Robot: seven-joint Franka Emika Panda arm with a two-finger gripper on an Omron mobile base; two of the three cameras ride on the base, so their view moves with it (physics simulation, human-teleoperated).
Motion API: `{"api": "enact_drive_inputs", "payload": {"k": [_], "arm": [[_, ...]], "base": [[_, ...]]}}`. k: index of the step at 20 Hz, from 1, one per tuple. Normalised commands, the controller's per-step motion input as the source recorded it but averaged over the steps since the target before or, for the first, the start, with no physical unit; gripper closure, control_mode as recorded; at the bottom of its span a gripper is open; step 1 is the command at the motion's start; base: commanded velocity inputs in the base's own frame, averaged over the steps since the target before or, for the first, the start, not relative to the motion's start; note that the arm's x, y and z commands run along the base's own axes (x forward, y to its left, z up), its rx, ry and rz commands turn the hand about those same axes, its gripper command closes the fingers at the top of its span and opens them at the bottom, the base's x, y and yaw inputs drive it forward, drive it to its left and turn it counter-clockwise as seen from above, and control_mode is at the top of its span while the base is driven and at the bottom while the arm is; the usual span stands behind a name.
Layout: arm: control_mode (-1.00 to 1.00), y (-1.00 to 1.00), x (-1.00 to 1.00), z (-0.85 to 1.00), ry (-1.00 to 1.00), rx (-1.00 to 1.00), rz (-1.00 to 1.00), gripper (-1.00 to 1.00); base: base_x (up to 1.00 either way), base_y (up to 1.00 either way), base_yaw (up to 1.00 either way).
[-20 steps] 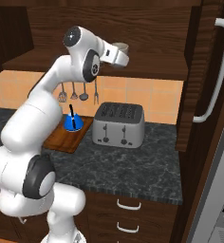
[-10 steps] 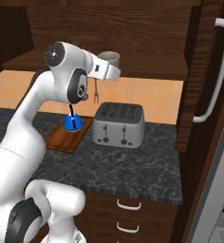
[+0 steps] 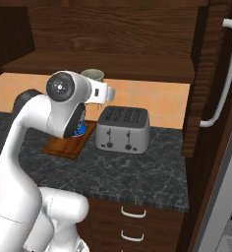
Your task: Pick the kettle from the counter and place it on the tray. Then pick the mug from the cabinet and place it on the tray. Then close the cabinet doors.
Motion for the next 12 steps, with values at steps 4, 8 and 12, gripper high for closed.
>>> {"api": "enact_drive_inputs", "payload": {"k": [4, 8, 12], "arm": [[-1.0, 0.54, -0.53, -0.43, 0.02, -0.05, 0.28, 1.0], [-1.0, 0.7, -0.21, -0.56, 0.1, -0.11, 0.21, 1.0], [-1.0, 0.76, 0.01, -0.66, 0.11, -0.12, 0.26, 1.0]], "base": [[0.0, 0.0, 0.0], [0.0, 0.0, 0.0], [0.0, 0.0, 0.0]]}}
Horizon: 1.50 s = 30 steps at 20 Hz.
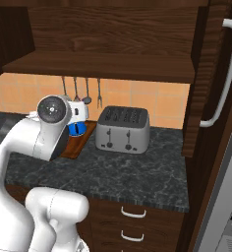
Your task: Pick the kettle from the counter and place it on the tray. Then pick the mug from the cabinet and place it on the tray. Then close the cabinet doors.
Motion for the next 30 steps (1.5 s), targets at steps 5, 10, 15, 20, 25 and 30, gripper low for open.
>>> {"api": "enact_drive_inputs", "payload": {"k": [5, 10, 15, 20, 25, 30], "arm": [[-1.0, 0.67, 0.17, -0.69, 0.14, 0.0, 0.13, 1.0], [-1.0, 0.51, 0.44, -0.71, 0.0, -0.11, 0.01, 1.0], [-1.0, 0.51, 0.48, -0.68, 0.11, 0.0, 0.0, 1.0], [-1.0, 0.32, 0.55, -0.56, 0.13, 0.02, 0.0, 1.0], [-1.0, 0.12, 0.21, -0.41, 0.01, 0.07, 0.0, 1.0], [-1.0, 0.0, 0.36, -0.28, 0.01, 0.03, 0.0, 1.0]], "base": [[0.0, 0.0, 0.0], [0.0, 0.0, 0.0], [0.0, 0.0, 0.0], [0.0, 0.0, 0.0], [0.0, 0.0, 0.0], [0.0, 0.0, 0.0]]}}
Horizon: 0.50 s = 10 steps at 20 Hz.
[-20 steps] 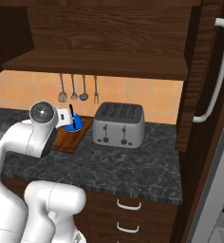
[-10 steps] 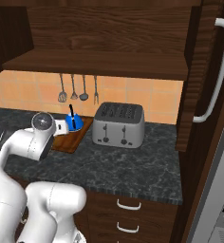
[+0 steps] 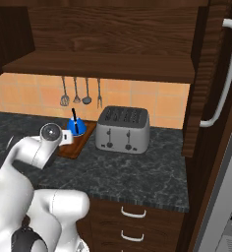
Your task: Pick the kettle from the counter and place it on the tray. Then pick the mug from the cabinet and place it on the tray. Then close the cabinet doors.
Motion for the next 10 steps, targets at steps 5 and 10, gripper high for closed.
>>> {"api": "enact_drive_inputs", "payload": {"k": [5, 10], "arm": [[-1.0, -0.02, 0.19, -0.07, 0.01, 0.02, -0.01, 1.0], [-1.0, -0.04, 0.23, -0.24, 0.09, 0.0, -0.01, 1.0]], "base": [[0.0, 0.0, 0.0], [0.0, 0.0, 0.0]]}}
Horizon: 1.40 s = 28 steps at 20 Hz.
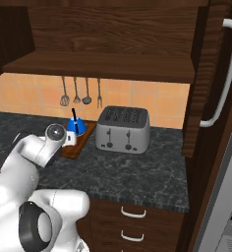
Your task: Pick the kettle from the counter and place it on the tray. Then pick the mug from the cabinet and place it on the tray. Then close the cabinet doors.
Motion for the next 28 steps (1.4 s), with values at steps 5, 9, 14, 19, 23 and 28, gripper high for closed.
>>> {"api": "enact_drive_inputs", "payload": {"k": [5, 9, 14, 19, 23, 28], "arm": [[-1.0, 0.0, 0.36, -0.3, 0.03, 0.0, 0.0, 1.0], [-1.0, 0.0, 0.27, -0.35, 0.0, 0.0, 0.0, 1.0], [-1.0, 0.02, 0.21, -0.38, -0.01, 0.0, 0.0, 1.0], [-1.0, 0.05, 0.28, -0.27, -0.02, 0.0, 0.0, 1.0], [-1.0, 0.05, 0.22, -0.24, -0.07, 0.05, 0.0, 1.0], [-1.0, 0.06, 0.18, -0.31, -0.04, 0.02, 0.0, 1.0]], "base": [[0.0, 0.0, 0.0], [0.0, 0.0, 0.0], [0.0, 0.0, 0.0], [0.0, 0.0, 0.0], [0.0, 0.0, 0.0], [0.0, 0.0, 0.0]]}}
